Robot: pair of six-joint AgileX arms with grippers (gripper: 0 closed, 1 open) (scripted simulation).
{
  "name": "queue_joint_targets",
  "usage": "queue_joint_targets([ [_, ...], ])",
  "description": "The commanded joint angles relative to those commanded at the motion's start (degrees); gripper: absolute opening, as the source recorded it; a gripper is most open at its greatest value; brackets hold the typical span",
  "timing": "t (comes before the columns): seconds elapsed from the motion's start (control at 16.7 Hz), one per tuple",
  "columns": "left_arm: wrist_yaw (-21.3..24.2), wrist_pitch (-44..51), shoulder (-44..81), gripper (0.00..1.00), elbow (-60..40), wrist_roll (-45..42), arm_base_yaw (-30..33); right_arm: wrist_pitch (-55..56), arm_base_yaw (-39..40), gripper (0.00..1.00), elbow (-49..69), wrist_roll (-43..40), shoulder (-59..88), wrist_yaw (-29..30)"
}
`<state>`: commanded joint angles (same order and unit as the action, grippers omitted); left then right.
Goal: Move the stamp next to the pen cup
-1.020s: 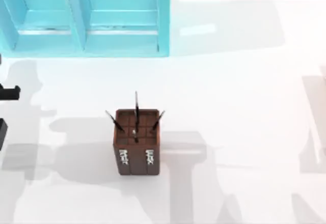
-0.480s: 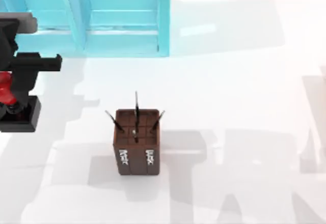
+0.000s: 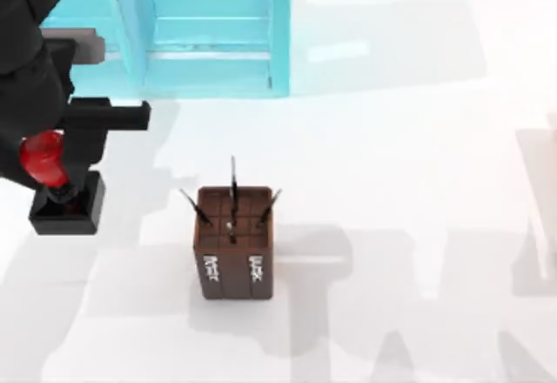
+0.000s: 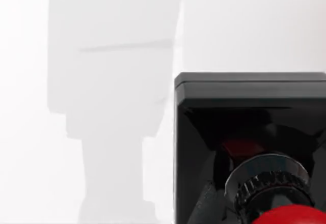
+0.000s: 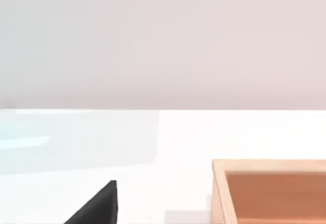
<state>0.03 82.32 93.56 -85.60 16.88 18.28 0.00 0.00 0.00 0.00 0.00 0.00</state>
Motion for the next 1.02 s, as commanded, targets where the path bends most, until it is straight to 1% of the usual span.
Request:
queue_joint_targets([
  [0.18, 0.0, 0.2, -0.5, 0.0, 0.0, 6.1, 5.9, 0.0, 0.0, 1.0, 0.0, 0.0, 0.0, 0.0],
  [0.3, 0.0, 0.3, -0.7, 0.0, 0.1, 8.9, 8.7, 0.0, 0.0, 1.0, 0.0, 0.0, 0.0, 0.0],
  [0.66, 0.0, 0.1, -0.5, 0.0, 0.3, 9.4, 9.1, 0.0, 0.0, 1.0, 0.0, 0.0, 0.0, 0.0],
  [1.02, 0.0, -3.0, -1.0, 0.0, 3.8, 9.5, 9.3, 0.0, 0.0, 1.0, 0.0, 0.0, 0.0, 0.0],
])
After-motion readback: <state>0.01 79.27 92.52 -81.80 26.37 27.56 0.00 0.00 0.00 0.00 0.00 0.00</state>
